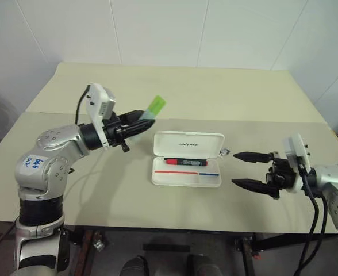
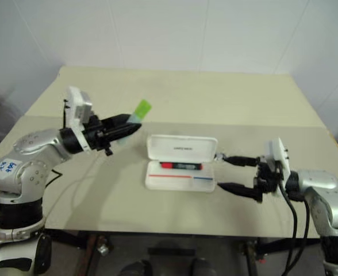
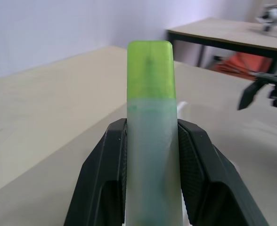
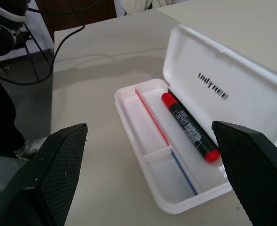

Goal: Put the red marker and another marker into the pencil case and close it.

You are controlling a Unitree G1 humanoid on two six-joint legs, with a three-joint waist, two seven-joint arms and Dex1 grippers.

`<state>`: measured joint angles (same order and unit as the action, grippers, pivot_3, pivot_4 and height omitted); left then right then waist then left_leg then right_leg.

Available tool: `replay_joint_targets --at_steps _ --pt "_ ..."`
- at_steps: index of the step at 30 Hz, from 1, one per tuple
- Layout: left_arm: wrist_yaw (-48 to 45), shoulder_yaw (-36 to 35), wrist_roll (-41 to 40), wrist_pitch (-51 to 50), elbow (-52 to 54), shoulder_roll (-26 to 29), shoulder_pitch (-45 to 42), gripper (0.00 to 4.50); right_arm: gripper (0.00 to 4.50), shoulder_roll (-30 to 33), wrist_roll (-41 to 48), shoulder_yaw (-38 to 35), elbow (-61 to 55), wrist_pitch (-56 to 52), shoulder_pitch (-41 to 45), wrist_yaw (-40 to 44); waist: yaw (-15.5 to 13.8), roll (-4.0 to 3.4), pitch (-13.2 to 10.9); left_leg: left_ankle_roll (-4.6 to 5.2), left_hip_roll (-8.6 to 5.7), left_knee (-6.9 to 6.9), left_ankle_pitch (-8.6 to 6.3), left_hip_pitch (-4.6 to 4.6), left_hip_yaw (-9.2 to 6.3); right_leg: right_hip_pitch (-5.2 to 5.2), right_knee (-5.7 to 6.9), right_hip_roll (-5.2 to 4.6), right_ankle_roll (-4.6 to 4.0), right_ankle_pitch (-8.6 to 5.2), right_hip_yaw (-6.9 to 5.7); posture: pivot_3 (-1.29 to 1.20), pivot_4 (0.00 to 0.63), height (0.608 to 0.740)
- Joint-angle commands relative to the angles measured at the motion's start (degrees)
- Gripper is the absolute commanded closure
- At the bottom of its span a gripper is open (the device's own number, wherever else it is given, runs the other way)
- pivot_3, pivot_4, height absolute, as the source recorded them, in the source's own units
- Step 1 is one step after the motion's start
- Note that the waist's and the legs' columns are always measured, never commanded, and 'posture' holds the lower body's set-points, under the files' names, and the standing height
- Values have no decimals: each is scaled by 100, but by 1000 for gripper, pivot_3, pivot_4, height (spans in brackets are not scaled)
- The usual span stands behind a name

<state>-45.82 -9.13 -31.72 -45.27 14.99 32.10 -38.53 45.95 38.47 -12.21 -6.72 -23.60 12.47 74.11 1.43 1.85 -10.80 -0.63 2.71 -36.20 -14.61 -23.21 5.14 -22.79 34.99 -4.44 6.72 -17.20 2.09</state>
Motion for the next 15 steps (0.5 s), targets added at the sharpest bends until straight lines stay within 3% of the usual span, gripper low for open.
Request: replay_joint_targets --at_steps 1,6,15 --pt "-564 443 -150 168 69 165 -155 3428 0 -8 31 -201 -258 134 -274 -66 1 0 0 0 0 -1 0 0 0 0 1 0 0 0 0 0 150 740" --pt "-1442 1650 152 -155 34 802 -325 3428 0 -62 -126 -142 -368 333 -438 -242 32 0 0 1 1 -8 0 6 5 0 10 9 3 1 10 0 150 740" --pt "-2220 3115 1192 448 -931 858 -986 3428 0 -251 -265 -212 -554 602 -776 -663 -5 0 0 10 -1 -22 -1 -2 1 0 8 9 2 0 10 0 150 740"
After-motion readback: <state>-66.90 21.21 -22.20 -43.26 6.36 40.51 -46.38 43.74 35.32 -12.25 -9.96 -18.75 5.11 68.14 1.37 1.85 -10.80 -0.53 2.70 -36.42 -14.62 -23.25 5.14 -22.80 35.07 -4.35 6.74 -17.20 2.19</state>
